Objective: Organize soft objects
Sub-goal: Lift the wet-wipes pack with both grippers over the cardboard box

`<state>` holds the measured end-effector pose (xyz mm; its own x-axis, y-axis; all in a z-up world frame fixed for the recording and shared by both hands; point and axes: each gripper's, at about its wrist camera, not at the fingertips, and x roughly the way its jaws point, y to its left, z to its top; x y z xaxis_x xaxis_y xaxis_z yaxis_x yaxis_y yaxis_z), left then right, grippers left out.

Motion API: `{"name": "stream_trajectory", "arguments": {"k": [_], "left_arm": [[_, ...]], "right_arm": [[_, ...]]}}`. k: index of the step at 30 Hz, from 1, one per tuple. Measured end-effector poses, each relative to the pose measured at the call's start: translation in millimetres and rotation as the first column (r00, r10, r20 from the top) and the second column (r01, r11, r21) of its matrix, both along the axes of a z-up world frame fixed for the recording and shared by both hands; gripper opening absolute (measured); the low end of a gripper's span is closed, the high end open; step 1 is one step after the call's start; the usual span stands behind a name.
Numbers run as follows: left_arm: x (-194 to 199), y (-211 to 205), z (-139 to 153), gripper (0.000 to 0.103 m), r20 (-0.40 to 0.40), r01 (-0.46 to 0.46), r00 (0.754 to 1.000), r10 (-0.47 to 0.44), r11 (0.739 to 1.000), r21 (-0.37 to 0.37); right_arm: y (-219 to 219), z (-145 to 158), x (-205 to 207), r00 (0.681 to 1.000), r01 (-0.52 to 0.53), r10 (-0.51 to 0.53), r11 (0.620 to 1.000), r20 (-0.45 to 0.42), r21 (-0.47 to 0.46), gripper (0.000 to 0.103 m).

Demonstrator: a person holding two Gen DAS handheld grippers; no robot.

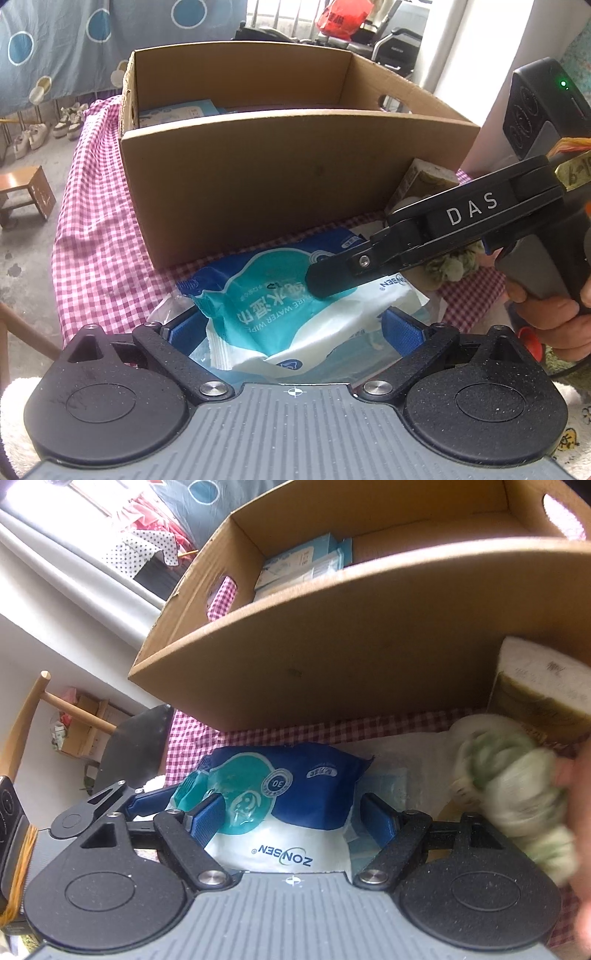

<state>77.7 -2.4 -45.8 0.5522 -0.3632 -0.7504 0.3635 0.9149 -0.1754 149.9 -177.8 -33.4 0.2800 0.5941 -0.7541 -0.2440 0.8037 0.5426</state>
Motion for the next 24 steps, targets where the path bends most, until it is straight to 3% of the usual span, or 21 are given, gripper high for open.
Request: {"name": "stream_trajectory", "arguments": {"k": [6,16,24], "left_arm": [[0,-4,2,0.098,-0.002,-0.019,1.0,0.019,1.0,-0.01],[-7,-8,14,0.098,0.051,-0.046,0.998,0.046,0.999,-0.019],[-15,-7,43,0.098,0.155,-0.073,0.985,0.075,0.997,-0.015]], "right_arm": [[1,3,-3,1.0,0.004,-0.004,1.0,0.021,-0.015,0.066],[3,24,-15,0.995,0.002,0.001,1.0,0.104,-0.03,0.065],[0,50,-26,0.98,0.0,0.001,1.0,0.201,-0.005,0.065]]}}
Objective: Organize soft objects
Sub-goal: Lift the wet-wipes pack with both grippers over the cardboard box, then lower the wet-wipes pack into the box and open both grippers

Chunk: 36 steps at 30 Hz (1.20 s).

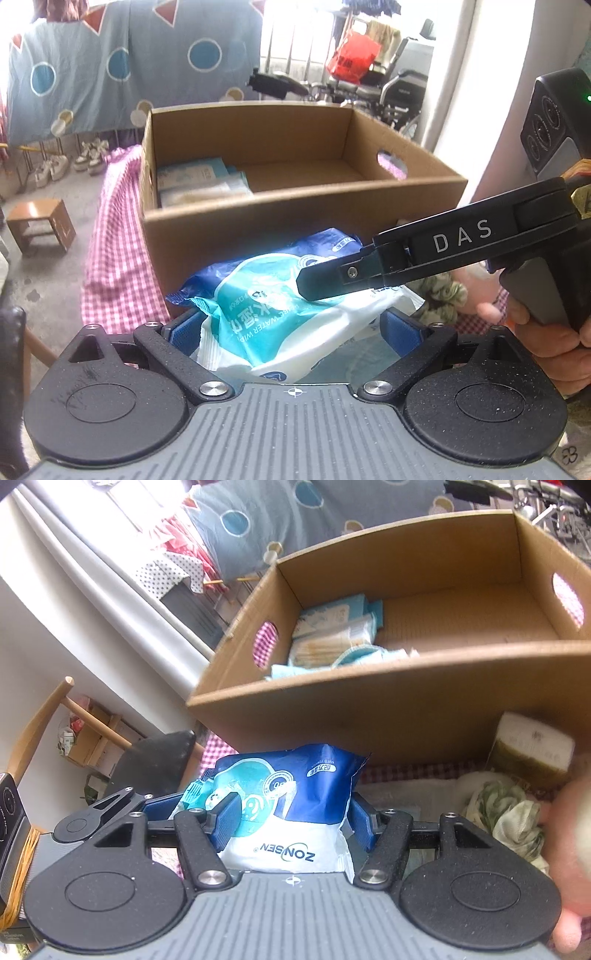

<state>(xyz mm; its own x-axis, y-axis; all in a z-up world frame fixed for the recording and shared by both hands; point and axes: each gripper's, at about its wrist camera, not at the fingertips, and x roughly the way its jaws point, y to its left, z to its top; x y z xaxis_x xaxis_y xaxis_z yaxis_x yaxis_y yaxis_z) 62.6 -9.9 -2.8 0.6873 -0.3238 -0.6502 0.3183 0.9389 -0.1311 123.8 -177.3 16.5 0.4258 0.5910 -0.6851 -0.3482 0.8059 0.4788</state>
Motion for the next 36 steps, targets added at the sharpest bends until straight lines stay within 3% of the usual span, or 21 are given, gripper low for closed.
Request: {"name": "stream_trajectory", "arguments": {"k": [10,16,24,31,36], "left_arm": [[18,-5,61,0.098,0.158,-0.033,0.987,0.025,0.998,0.049],[63,-24,83,0.098,0.193,-0.004,0.981,-0.019,0.993,0.115],[167,-52,75,0.098,0.055,0.088,0.994,-0.096,0.987,0.133],[254,-72,29,0.098,-0.149,0.134,0.982,-0.112,0.981,0.14],[289,-75,0,0.097,-0.24,0.139,0.966,-0.099,0.978,0.156]], "right_arm": [[4,67,15,0.984,-0.05,0.04,0.997,0.175,0.056,0.065],[-7,101,60,0.98,-0.064,0.045,0.994,0.192,0.091,0.065],[-31,102,164,0.996,-0.013,0.007,0.997,0.085,0.07,0.066],[-48,56,261,0.997,0.037,-0.037,0.999,-0.072,0.012,0.065],[-50,21,303,0.99,0.044,-0.051,0.998,-0.132,-0.054,0.065]]}}
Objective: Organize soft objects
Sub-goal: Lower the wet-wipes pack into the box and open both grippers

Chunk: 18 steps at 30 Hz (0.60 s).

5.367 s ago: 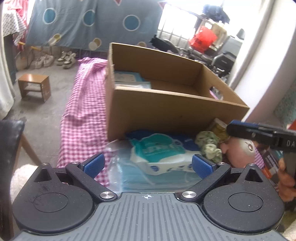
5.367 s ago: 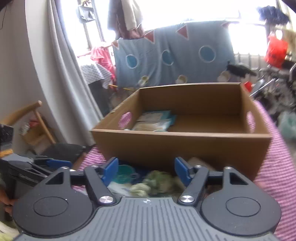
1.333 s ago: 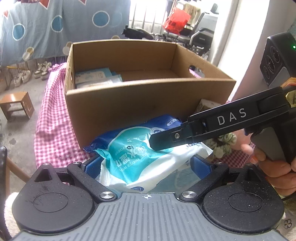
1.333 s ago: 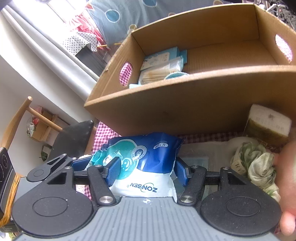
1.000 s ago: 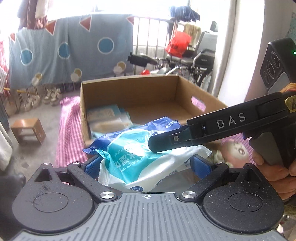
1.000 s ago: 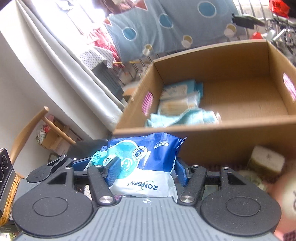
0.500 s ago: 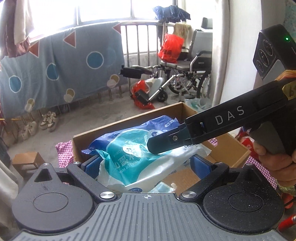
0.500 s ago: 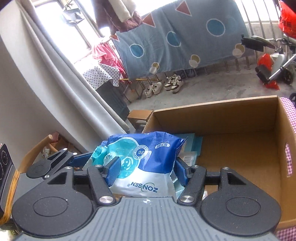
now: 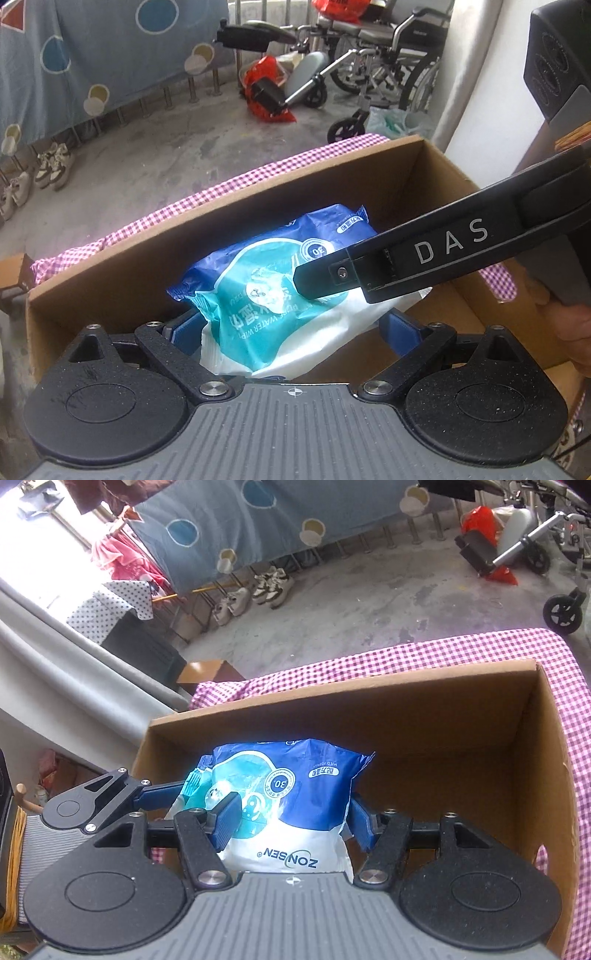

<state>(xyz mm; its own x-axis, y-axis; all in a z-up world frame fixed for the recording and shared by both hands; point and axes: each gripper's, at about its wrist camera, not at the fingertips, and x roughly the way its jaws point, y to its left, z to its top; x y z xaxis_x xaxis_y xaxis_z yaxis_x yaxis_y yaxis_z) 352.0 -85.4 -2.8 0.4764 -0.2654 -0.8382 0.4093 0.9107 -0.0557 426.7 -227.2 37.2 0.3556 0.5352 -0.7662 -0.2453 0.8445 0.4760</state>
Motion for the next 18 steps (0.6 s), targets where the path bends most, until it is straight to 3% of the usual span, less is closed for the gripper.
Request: {"name": "stream_trajectory", "arguments": {"k": [11,18], "left_arm": [[22,-4,-33,0.097,-0.137,-0.018,0.99,0.024,0.999,0.049],[17,4,-20,0.1,-0.121,-0.044,0.991,0.05,0.998,0.054]], "right_arm": [[8,-50,28,0.998,0.009,-0.015,0.995,-0.058,-0.102,0.065],[-1,-62,29,0.995,0.058,-0.064,0.996,-0.081,-0.068,0.065]]}}
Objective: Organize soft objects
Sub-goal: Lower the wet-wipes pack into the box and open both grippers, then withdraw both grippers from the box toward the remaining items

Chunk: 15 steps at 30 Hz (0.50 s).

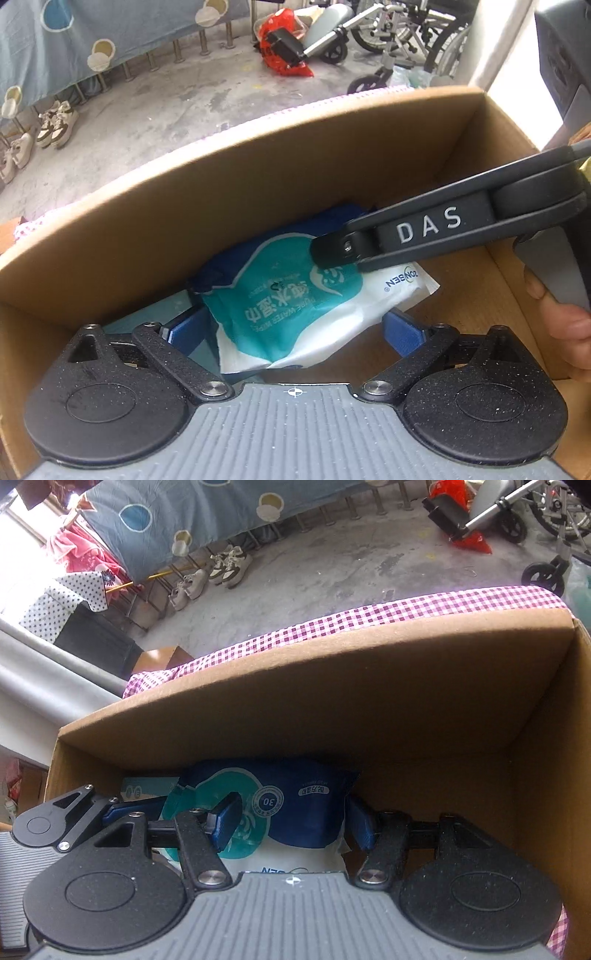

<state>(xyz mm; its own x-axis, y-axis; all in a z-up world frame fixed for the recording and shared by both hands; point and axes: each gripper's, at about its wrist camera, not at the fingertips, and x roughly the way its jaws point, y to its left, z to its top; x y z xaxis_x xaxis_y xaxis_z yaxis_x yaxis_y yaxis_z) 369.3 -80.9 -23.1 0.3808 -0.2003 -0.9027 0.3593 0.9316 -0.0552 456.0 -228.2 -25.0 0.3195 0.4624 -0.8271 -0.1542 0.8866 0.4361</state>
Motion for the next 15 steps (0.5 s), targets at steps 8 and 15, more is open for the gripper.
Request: {"name": "stream_trajectory", "arguments": {"k": [8,15], "left_arm": [[-21,25,35,0.102,0.063,-0.076,0.995,0.082,0.994,-0.084],[-57,58,92,0.102,0.131,-0.124,0.979,0.158,0.964,-0.234]], "right_arm": [[-18,20,-10,0.997,0.061,-0.062,0.998,0.043,0.023,0.065],[-32,57,-34,0.992,0.061,-0.066,0.997,0.111,0.045,0.065]]}}
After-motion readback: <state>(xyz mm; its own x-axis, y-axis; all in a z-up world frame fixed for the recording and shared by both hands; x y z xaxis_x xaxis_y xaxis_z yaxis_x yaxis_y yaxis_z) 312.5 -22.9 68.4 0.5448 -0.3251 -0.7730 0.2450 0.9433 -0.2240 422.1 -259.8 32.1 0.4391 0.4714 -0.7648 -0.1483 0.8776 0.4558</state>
